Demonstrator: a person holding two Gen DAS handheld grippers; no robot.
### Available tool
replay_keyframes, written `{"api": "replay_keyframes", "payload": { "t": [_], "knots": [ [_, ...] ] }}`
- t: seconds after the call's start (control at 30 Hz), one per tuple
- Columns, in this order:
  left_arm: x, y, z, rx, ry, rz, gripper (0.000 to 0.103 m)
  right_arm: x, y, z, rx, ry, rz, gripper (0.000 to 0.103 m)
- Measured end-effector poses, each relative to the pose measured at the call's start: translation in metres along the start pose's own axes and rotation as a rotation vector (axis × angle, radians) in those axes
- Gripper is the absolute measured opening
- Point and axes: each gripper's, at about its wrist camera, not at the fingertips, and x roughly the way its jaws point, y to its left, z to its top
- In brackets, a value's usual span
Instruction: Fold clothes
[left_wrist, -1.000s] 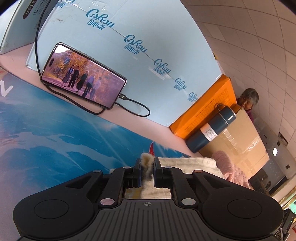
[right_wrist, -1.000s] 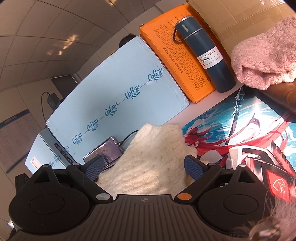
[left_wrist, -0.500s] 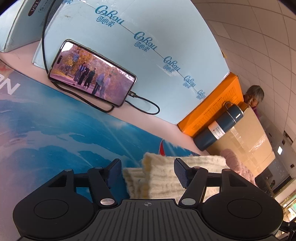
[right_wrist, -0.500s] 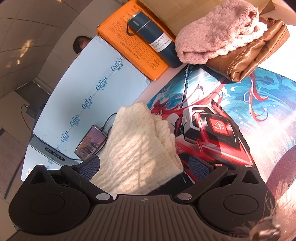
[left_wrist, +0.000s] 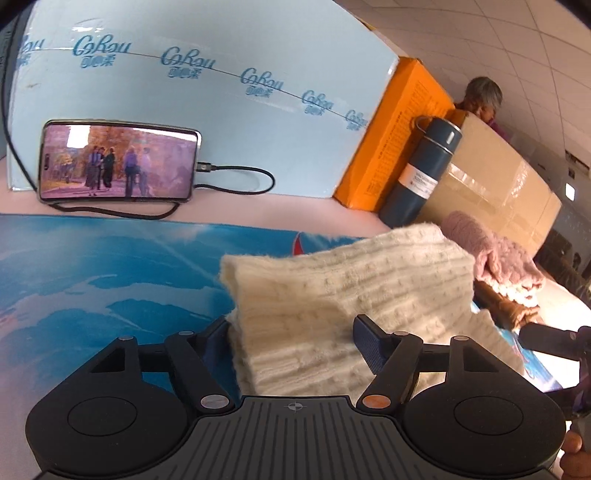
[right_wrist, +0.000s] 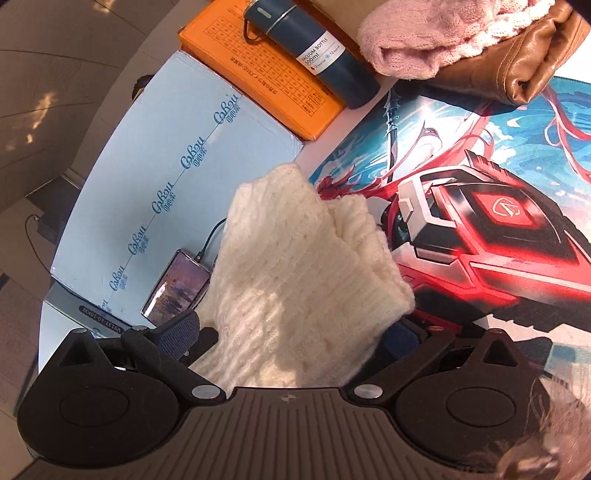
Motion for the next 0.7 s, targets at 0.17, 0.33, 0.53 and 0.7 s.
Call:
{"api": "replay_keyframes", "payload": {
  "t": [0.17, 0.33, 0.53, 0.7],
  "knots": [
    [0.002, 0.002, -0.003, -0.027, 0.025, -0.092, 0.037, 0.020, 0.003, 0.003, 0.066, -0.044, 0.063, 0.092],
    [0.003, 0.005, -0.006, -0.088, 0.026, -0.140, 0.026, 0.041, -0.015, 0.010, 0.232, -0.024, 0.122, 0.037],
    [-0.004, -0.006, -0.010, -0.089, -0.022, -0.230, 0.020, 0.031, -0.004, 0.012, 0.184, -0.052, 0.253, 0.031],
    [-0.011, -0.033, -0.011, -0.090, -0.086, -0.282, 0.020, 0.006, 0.009, 0.020, 0.089, -0.096, 0.366, 0.030]
  ]
}}
